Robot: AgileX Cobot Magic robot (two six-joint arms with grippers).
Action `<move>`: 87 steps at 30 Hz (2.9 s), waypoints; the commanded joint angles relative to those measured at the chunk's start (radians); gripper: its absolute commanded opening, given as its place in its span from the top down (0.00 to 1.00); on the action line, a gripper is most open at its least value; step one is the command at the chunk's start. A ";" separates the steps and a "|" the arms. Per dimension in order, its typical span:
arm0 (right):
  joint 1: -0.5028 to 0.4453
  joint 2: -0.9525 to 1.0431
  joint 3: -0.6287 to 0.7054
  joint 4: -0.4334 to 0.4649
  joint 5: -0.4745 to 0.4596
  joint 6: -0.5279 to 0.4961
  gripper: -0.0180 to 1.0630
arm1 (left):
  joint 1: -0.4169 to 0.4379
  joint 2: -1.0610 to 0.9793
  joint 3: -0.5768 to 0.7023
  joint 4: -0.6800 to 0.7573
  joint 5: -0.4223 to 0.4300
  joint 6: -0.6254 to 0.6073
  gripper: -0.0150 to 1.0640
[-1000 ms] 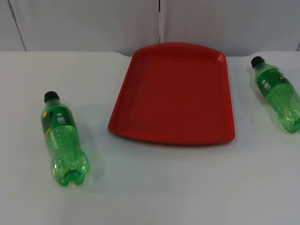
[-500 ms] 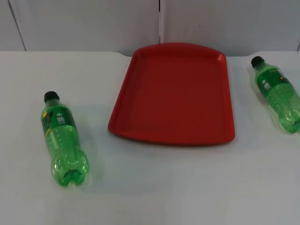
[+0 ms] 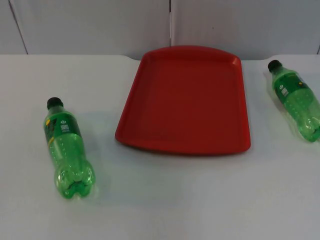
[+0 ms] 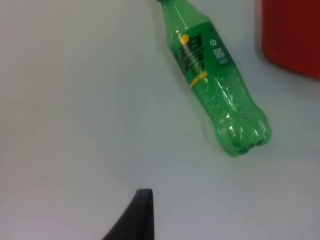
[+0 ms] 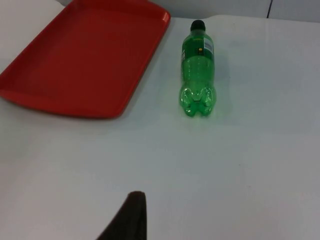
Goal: Place the bottle upright on the tray.
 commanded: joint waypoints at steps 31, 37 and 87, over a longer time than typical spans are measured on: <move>-0.006 -0.003 0.000 0.004 -0.008 0.000 0.01 | -0.082 0.339 -0.320 -0.075 0.026 0.007 0.01; -0.006 -0.003 0.000 0.004 -0.008 0.000 0.01 | -0.178 0.464 -0.388 -0.029 0.014 -0.050 0.01; -0.006 -0.003 0.000 0.004 -0.008 0.000 0.01 | -0.131 1.140 -0.570 0.074 -0.151 -0.539 0.01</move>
